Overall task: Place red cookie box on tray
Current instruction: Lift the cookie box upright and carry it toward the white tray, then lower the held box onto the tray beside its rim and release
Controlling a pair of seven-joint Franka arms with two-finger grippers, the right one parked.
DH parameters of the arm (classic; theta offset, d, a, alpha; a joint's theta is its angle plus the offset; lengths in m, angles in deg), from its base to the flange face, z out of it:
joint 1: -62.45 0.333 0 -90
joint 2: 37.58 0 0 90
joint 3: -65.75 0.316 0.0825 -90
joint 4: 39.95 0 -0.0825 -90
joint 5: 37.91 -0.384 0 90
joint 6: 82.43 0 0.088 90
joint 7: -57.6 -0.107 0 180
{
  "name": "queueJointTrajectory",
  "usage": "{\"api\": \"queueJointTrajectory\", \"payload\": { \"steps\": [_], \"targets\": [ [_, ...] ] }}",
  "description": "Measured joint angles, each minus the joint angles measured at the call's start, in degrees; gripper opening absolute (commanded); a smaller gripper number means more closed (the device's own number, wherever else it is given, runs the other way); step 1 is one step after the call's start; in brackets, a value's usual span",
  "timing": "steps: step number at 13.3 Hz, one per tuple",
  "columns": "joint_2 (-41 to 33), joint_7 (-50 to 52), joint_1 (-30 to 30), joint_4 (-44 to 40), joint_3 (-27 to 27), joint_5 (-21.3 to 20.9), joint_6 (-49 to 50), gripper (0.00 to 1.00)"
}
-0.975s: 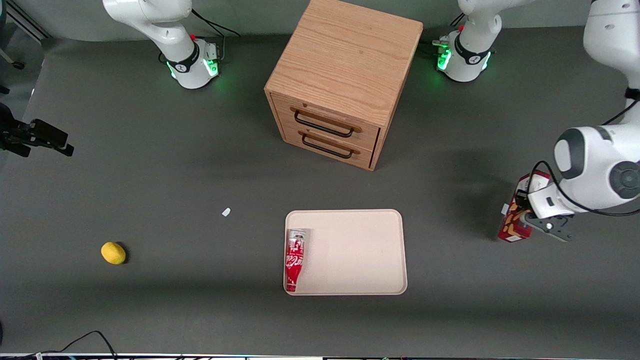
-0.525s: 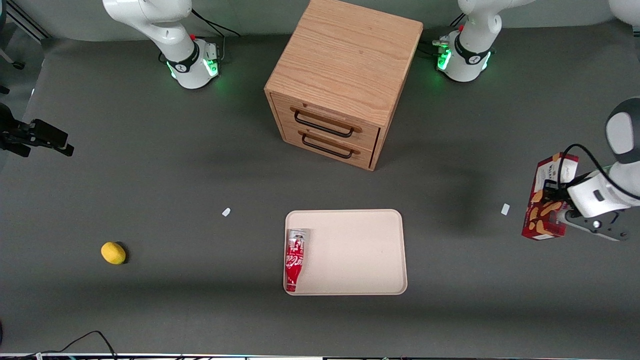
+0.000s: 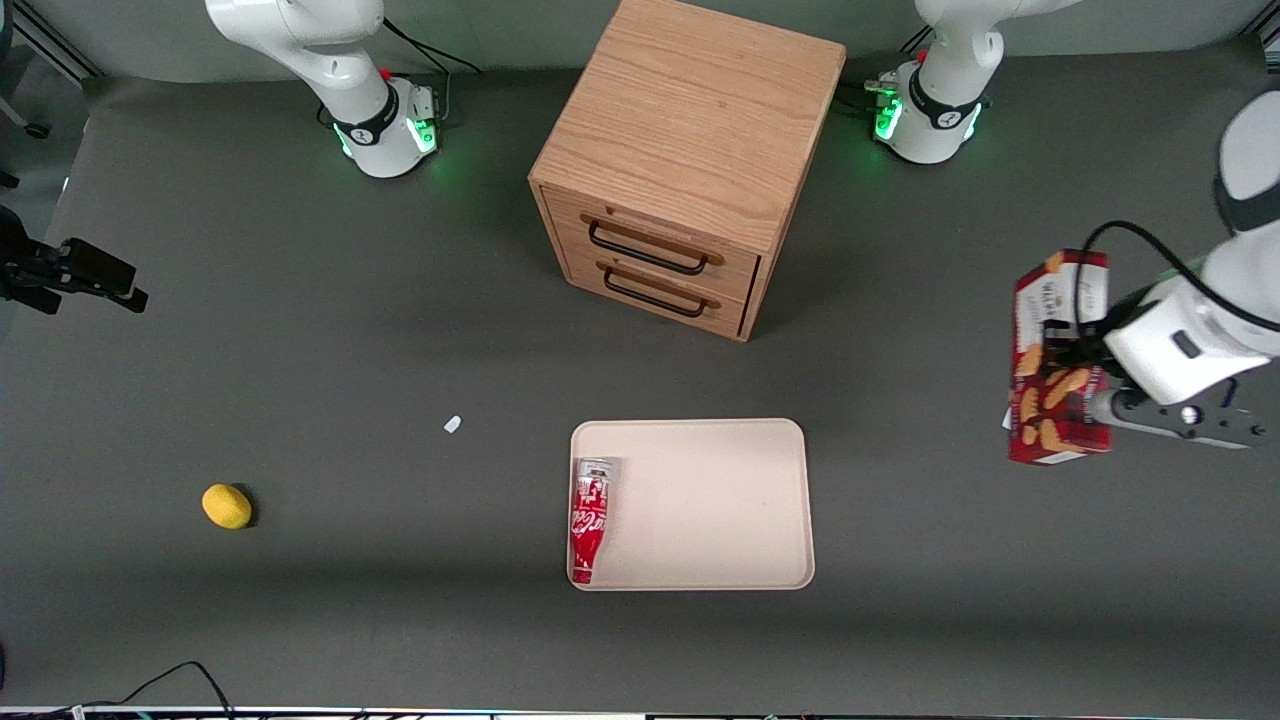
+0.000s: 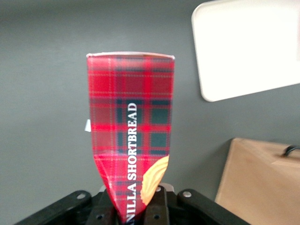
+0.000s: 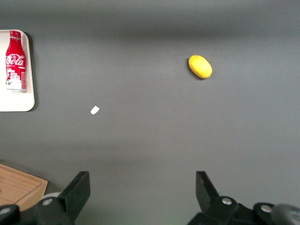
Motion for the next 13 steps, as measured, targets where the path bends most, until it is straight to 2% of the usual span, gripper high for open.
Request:
{"api": "queueJointTrajectory", "payload": {
  "steps": [3, 7, 8, 11, 13],
  "targets": [
    [4.82, 10.14, -4.11, -3.05, -1.66, 0.1, -4.44, 0.0],
    [14.54, 17.42, -10.16, -3.43, -1.63, -0.13, -18.96, 0.0],
    [17.42, 18.64, -11.76, -3.59, -1.55, -0.98, -22.71, 0.0],
    [25.67, 23.65, -16.0, -3.86, -1.03, -7.91, -31.3, 0.0],
    [29.95, 24.65, -17.52, -4.08, 0.53, -9.26, -33.95, 0.0]
  ]
}}
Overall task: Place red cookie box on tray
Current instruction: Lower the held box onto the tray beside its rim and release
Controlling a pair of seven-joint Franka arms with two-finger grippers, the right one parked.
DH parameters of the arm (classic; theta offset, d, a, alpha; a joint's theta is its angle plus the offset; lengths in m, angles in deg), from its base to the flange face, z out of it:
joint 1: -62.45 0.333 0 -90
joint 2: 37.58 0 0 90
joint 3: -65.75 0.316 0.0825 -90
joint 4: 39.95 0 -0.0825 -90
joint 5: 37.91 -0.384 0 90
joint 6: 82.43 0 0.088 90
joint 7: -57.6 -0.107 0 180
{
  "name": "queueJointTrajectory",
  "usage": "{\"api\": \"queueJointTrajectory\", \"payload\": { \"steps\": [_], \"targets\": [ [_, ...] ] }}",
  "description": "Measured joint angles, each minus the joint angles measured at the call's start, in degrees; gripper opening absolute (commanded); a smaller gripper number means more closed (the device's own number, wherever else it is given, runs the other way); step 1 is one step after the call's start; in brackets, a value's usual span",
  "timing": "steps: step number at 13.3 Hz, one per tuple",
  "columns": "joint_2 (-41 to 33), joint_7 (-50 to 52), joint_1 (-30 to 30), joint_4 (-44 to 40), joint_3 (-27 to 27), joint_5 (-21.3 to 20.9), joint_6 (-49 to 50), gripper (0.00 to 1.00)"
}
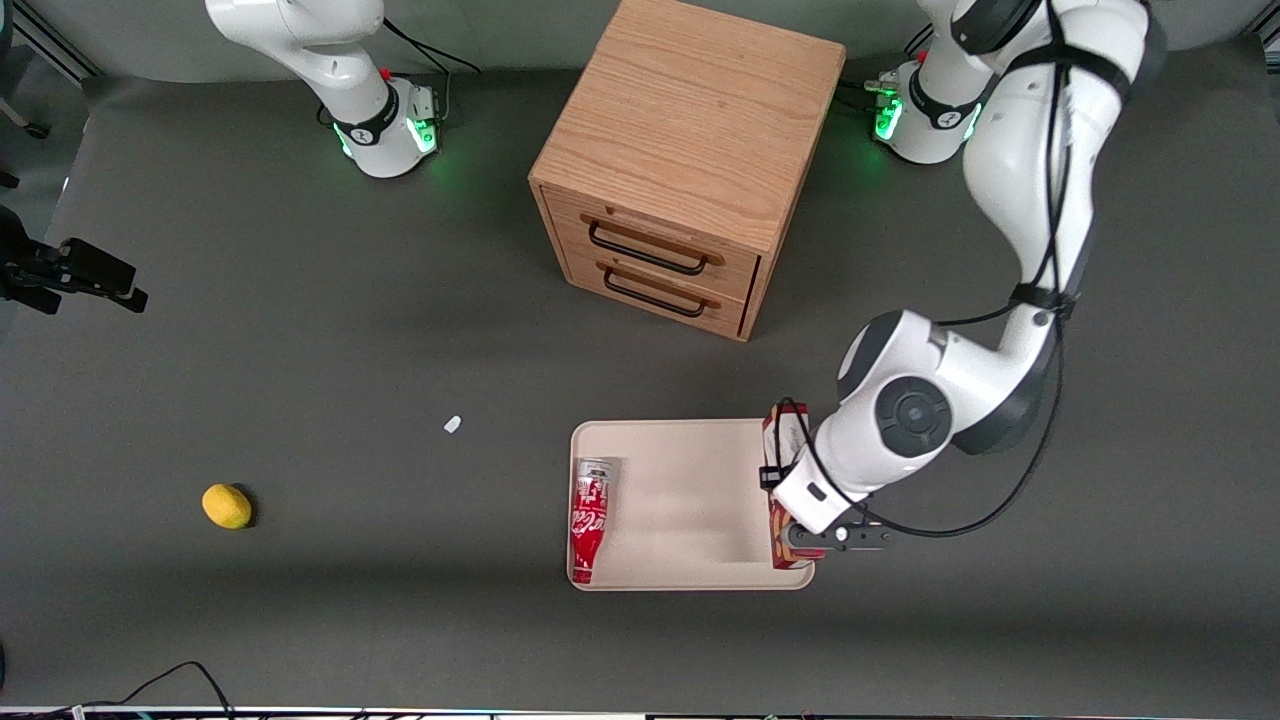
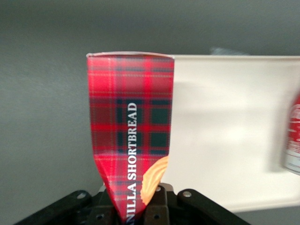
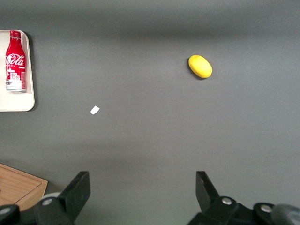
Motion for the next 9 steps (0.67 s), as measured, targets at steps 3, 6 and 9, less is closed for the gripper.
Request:
{"api": "queueJointTrajectory", "payload": {
  "steps": [3, 6, 9],
  "targets": [
    [3.27, 0.0, -0.37, -0.5, 1.63, -0.1, -0.7, 0.0],
    [3.86, 0.0, -0.61, -0.52, 1.83, -0.12, -1.02, 0.0],
    [4.12, 0.08, -1.16, -0.52, 2.11, -0.24, -1.02, 0.16]
  ]
}}
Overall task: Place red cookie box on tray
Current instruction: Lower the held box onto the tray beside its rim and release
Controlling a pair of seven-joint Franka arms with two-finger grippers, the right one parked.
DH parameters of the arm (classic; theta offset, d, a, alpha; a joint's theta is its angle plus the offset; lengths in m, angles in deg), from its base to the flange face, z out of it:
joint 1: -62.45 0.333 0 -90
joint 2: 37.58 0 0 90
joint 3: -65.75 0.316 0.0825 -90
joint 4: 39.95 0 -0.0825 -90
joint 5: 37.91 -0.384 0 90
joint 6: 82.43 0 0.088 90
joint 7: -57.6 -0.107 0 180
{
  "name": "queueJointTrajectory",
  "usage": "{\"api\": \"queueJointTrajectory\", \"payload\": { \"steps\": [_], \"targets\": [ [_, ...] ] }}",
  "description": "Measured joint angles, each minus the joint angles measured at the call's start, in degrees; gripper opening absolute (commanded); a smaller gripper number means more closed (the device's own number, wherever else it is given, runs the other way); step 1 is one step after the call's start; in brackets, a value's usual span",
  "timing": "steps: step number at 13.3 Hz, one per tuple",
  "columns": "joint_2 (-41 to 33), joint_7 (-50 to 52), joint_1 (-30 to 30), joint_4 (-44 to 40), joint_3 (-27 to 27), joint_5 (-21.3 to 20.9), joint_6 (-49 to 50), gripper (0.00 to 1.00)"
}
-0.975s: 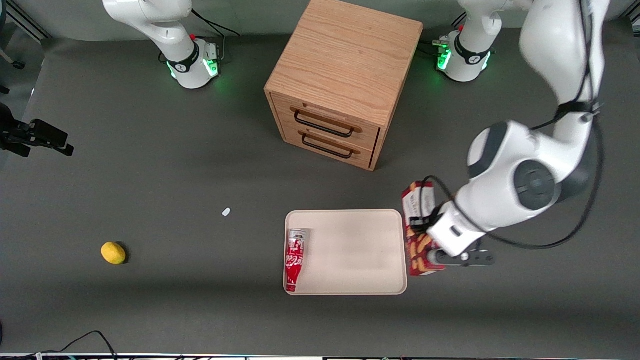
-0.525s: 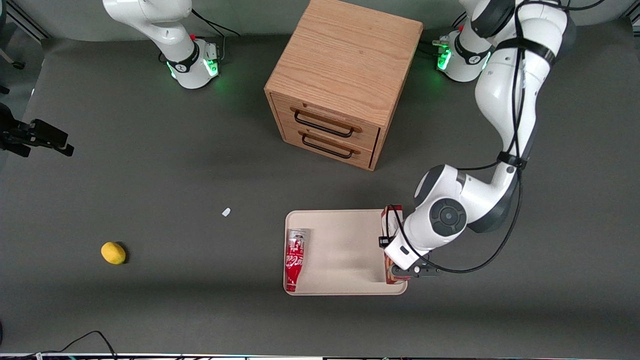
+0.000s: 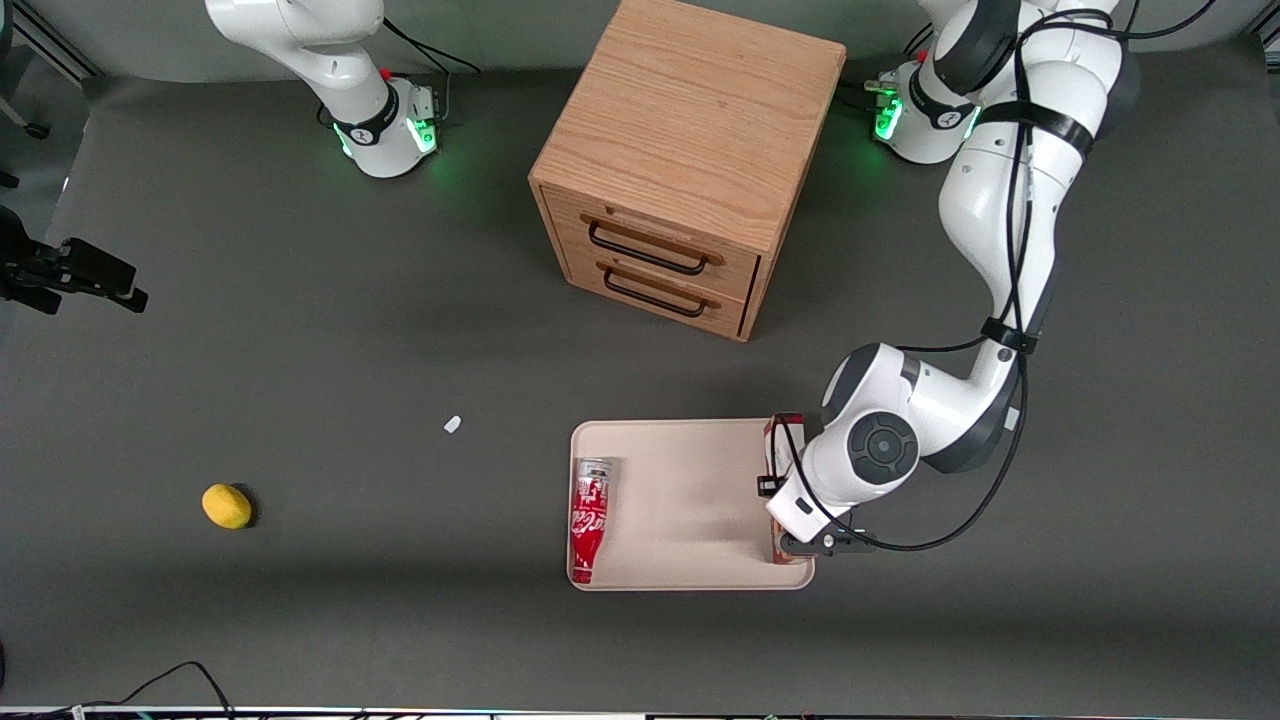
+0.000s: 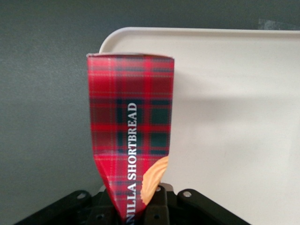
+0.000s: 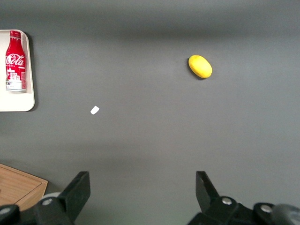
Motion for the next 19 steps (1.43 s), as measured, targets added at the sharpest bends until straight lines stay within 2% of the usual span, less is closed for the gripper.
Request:
{"api": "queueJointTrajectory", "payload": {
  "steps": [1, 2, 6, 15, 19],
  "targets": [
    [0.15, 0.0, -0.05, 0.0, 0.38, -0.04, -0.03, 0.54],
    [0.31, 0.0, -0.05, 0.02, 0.69, -0.08, -0.34, 1.0],
    [1.01, 0.11, -0.13, 0.19, 0.92, -0.81, -4.05, 1.0],
    [0.88, 0.38, -0.22, 0.02, 0.91, -0.92, -4.49, 1.0],
    [-4.03, 0.78, -0.01, -1.19, 0.94, 0.61, -0.21, 1.0]
  ]
}}
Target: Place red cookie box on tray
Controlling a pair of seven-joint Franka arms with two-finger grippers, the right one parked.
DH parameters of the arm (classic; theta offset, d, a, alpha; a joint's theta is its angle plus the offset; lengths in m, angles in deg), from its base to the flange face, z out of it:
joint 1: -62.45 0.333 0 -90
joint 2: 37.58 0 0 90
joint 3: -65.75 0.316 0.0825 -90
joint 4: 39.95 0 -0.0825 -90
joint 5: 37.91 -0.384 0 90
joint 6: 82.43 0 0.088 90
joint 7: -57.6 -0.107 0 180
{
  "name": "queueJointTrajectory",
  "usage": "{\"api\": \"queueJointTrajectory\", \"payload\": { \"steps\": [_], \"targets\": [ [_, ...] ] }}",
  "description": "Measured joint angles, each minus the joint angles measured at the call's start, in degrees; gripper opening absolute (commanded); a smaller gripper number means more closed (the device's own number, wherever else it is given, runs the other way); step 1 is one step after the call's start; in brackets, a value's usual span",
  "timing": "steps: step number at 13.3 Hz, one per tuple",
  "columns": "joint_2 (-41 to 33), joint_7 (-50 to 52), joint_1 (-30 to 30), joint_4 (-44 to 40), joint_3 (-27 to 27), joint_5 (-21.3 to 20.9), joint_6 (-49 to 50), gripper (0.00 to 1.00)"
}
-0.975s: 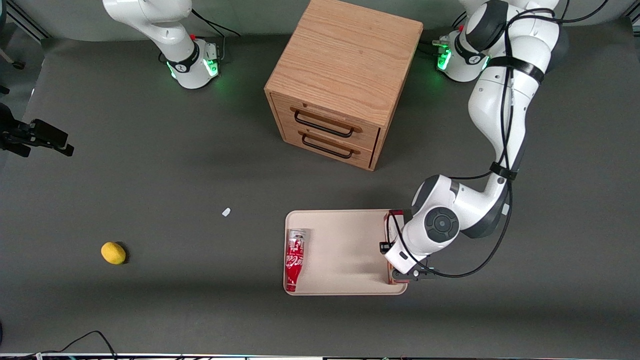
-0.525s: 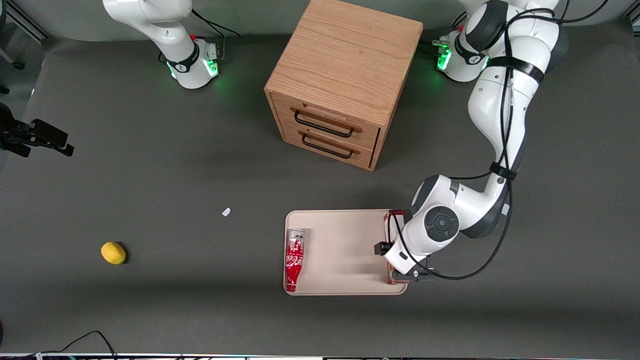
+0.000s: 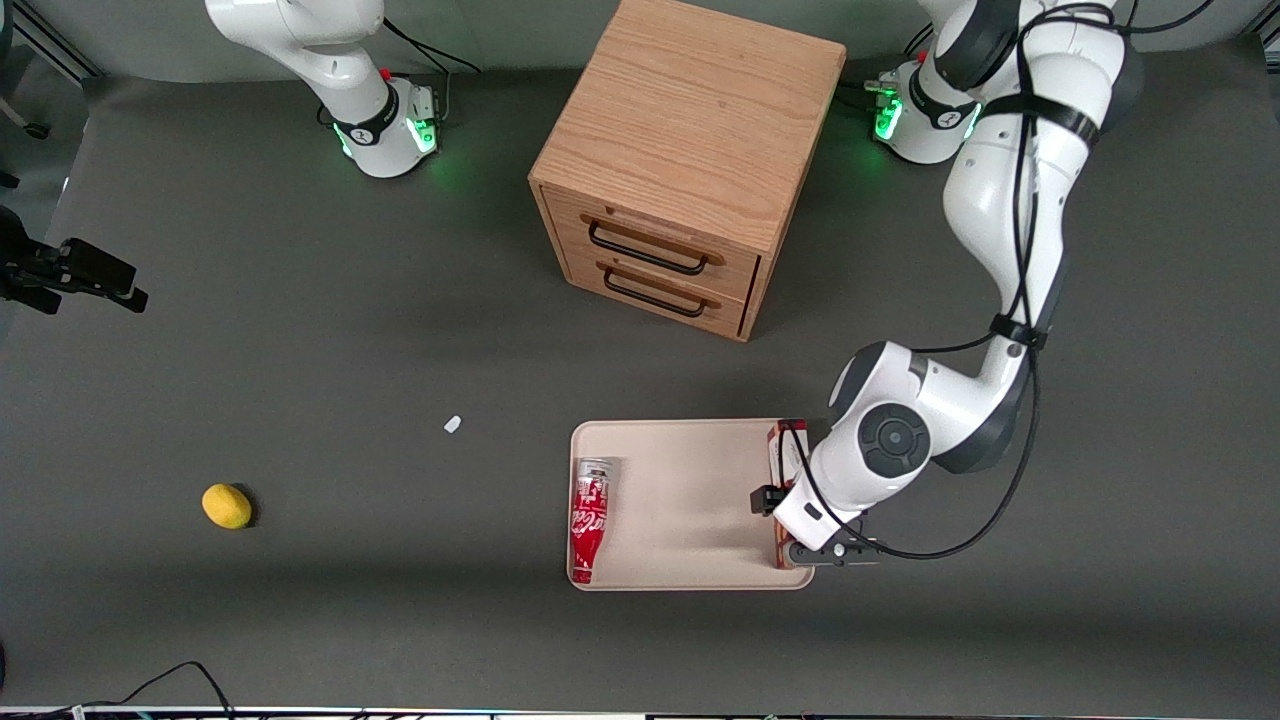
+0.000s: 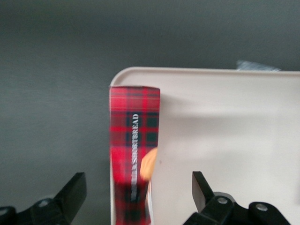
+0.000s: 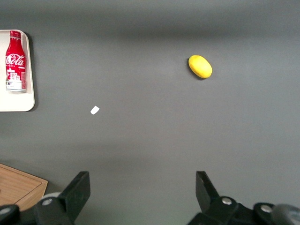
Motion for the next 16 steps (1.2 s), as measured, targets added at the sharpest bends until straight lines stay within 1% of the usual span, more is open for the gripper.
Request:
{"api": "queueJointTrajectory", "payload": {
  "steps": [3, 5, 7, 8, 11, 13, 16],
  "targets": [
    [-8.8, 0.05, 2.25, 0.98, 0.28, 5.05, 5.53, 1.0],
    [-16.13, 0.05, 5.33, 4.66, 0.51, 7.31, 9.26, 1.0],
    [-23.14, -0.18, 9.22, 7.76, 0.68, 9.16, 16.22, 1.0],
    [-26.28, -1.31, 11.2, 8.73, 0.76, 9.39, 20.05, 1.0],
    [-34.62, -12.06, 17.29, 11.48, 2.01, 9.56, 28.58, 1.0],
    [-39.42, -19.13, 19.87, 14.41, 5.1, 9.8, 30.1, 1.0],
    [-45.54, -26.58, 22.27, 19.55, 7.58, 10.02, 30.96, 1.0]
  ]
}}
